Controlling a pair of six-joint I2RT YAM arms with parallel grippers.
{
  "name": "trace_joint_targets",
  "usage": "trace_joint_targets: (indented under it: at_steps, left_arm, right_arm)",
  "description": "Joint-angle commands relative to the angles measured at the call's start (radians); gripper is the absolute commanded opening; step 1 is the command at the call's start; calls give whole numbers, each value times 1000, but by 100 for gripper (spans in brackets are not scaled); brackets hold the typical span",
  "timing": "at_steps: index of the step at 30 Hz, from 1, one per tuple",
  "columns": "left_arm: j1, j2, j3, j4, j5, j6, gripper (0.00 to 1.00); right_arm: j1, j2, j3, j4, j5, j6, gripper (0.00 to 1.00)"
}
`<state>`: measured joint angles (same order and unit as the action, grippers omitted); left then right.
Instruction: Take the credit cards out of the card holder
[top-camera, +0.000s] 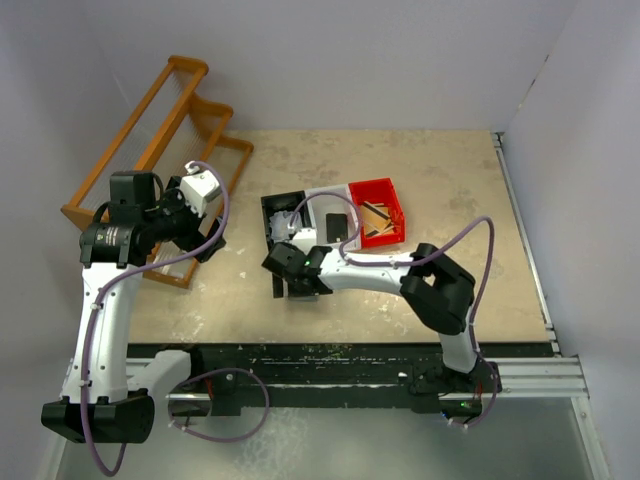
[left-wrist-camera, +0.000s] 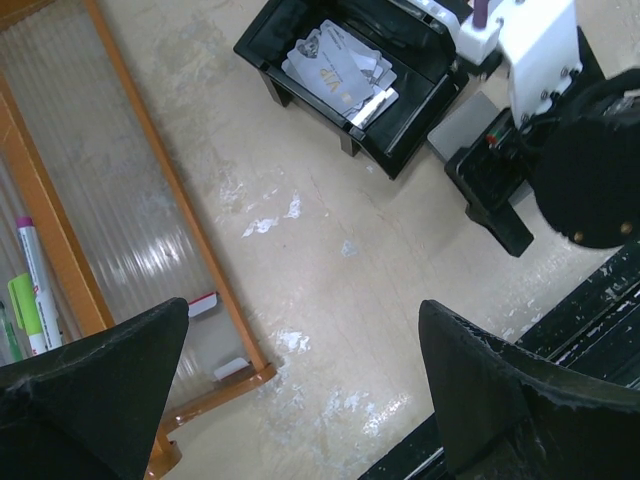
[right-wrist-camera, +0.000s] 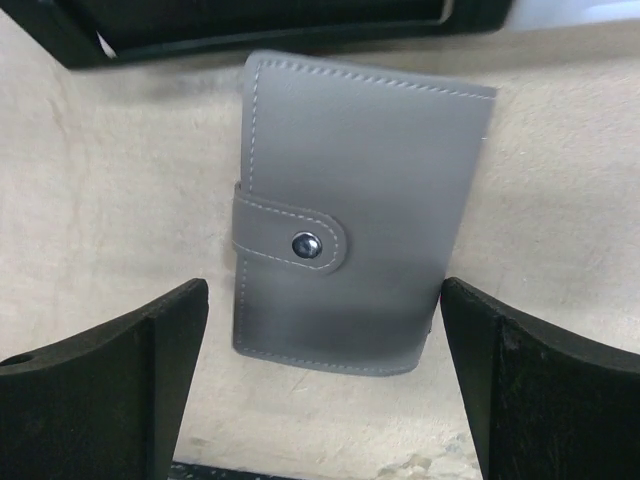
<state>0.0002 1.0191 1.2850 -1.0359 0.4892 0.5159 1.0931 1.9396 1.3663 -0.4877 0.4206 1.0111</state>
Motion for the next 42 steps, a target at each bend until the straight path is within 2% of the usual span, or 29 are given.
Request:
trace_joint_targets:
  at_steps: [1,9,15,19,25,29,34,42]
  left_arm:
    - [6,-6,46,11,-3,17,99]
    - [6,-10,54,5,2,21,99]
    - [6,-8,58,4,8,22,99]
    - [6,-9,60,-1,9,22,99]
    - [6,-19,53,13,11,5,99]
    - [6,-9,39,22,29,-24,99]
    - [6,24,49,59,51,-119,99]
    - [8,118,165,59,163,-376,99]
  right_arm:
    - [13,38,38,-36,32,-47,100]
    - [11,71,22,-26,38,-86,100]
    - [11,57,-25,70,31,-135,98]
    - [11,68,-21,120,43,-179,90]
    - [11,21,-78,185,70,-218,70]
    - [13,-62,-145,270,86,-256,65]
    - [20,-182,-191,341,105,-289,66]
    - [66,-368,-184,445,94,-378,67]
